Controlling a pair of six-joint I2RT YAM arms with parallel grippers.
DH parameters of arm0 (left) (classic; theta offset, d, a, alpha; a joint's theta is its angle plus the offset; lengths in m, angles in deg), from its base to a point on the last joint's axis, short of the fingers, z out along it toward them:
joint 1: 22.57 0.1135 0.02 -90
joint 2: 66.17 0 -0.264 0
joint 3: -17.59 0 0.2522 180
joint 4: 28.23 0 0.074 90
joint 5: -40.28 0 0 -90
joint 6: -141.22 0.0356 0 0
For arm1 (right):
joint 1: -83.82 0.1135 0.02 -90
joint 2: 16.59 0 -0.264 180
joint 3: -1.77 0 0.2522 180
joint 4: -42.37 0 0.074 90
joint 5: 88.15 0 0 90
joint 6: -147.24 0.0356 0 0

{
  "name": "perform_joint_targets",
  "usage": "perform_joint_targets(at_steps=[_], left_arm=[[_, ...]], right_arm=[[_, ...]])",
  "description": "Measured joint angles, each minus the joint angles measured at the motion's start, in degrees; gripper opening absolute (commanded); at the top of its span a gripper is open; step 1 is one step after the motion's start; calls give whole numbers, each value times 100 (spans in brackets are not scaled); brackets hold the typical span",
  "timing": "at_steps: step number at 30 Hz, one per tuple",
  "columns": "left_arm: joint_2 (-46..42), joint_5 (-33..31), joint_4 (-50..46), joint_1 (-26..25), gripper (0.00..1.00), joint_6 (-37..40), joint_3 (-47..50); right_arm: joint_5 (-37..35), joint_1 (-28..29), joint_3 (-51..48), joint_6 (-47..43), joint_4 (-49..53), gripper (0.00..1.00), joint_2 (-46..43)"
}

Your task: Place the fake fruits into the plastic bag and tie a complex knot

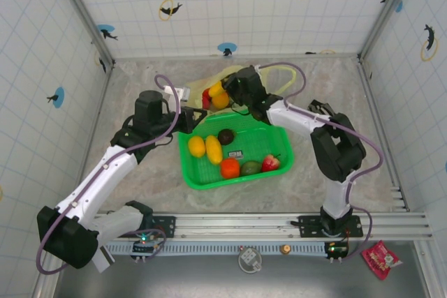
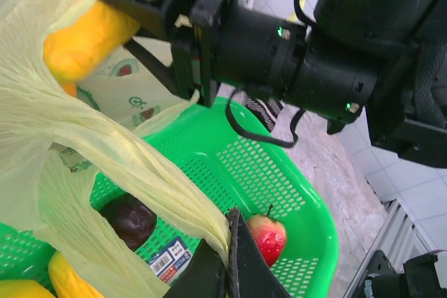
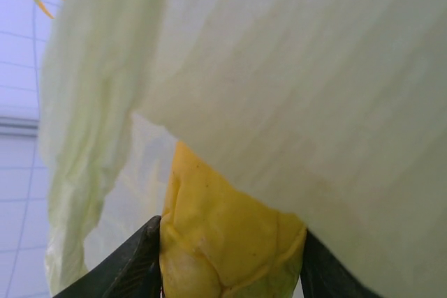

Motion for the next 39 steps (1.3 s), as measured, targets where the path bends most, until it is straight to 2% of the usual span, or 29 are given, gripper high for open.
perform_joint_targets(at_steps=[3,7,10,15,21,26,39], left_arm=[[0,-44,0,0,0,0,-4],[0,-68,-4,0,0,0,-39],[0,-68,-2,0,0,0,-81],[0,-68,-2,0,0,0,-101],[0,-68,-2,0,0,0,-101],[-2,-87,-2,0,0,0,-101],[-101,-184,-24,0,0,0,-61]], right_arm=[[-210,20,376,-109,129,55,243],[-385,20,402,-258,339,78,411],[-457,17,402,-413,481,83,494],[-503,50,398,-684,503,81,492],[-378,55,-26,-1032,313,70,229],[181,61,-424,-1718,52,67,-249],[1576,223,-2009,-3762,-208,59,-2190]])
